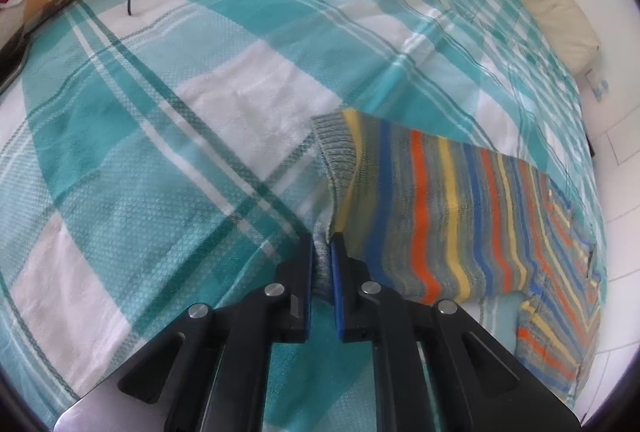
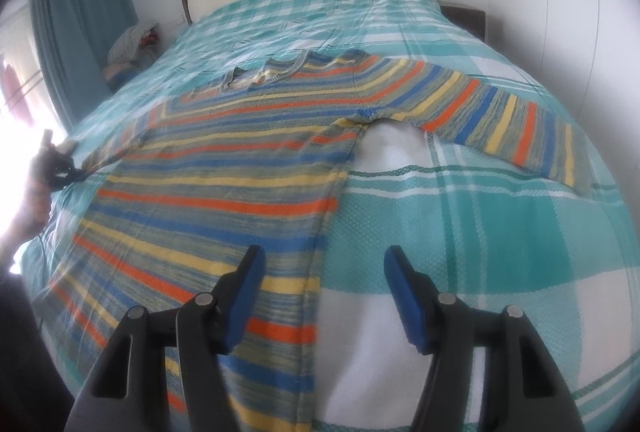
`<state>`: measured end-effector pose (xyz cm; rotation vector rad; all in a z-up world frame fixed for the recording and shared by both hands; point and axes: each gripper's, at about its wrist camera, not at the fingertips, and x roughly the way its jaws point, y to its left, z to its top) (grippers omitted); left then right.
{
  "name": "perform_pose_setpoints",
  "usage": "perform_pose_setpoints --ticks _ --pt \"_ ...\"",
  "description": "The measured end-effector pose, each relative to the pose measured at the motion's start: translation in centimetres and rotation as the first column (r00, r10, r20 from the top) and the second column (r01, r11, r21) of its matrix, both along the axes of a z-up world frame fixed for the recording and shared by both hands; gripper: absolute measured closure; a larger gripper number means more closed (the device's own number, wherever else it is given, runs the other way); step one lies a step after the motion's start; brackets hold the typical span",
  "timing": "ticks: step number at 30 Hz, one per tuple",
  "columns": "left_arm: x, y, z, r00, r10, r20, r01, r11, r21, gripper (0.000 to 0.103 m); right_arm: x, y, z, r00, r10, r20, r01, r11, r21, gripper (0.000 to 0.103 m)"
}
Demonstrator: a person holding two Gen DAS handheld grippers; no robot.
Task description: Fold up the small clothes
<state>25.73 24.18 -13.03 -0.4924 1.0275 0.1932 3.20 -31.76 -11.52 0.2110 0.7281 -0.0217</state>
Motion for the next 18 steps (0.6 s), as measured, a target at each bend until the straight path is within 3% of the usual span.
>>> perform_pose_setpoints --ticks 2,5,9,10,14,18 --pt "-0.6 0.9 0.4 0.999 0.048 -0.019 -0.047 0.998 0.05 0.097 -0.1 -0.1 0.1 1.0 -0.005 0.005 0.005 1.0 0.004 0.042" --pt "-1.5 2.6 1.0 0.996 0.087 0.0 -0.087 0.996 0.013 0.097 -0.2 -0.3 0.2 1.0 -0.011 0.013 0.01 1.0 0.012 0.042" --pt "-1.5 1.8 3.4 0.993 0.041 0.113 -0.041 0.999 -0.005 0.096 0.0 -0.3 0.2 1.0 -0.008 0.016 0.008 1.0 0.022 0.042" --pt "-1.2 1.1 4.0 0.991 0.017 0.134 -0.018 1.0 0.006 0.092 0.1 -0.2 0.1 1.0 -0.006 0.015 0.006 1.0 0.024 0.042" --pt "1.9 -2.4 4.0 0.988 -0.086 0.126 0.081 0.996 0.049 0.046 0.2 0.2 -0.1 1.0 -0.001 0.012 0.001 1.0 0.002 0.042" --pt "4.1 -2.7 0.0 0.998 -0.065 -0.014 0.065 0.997 0.035 0.047 0.3 0.1 -0.5 1.0 -0.013 -0.003 0.013 1.0 -0.005 0.042"
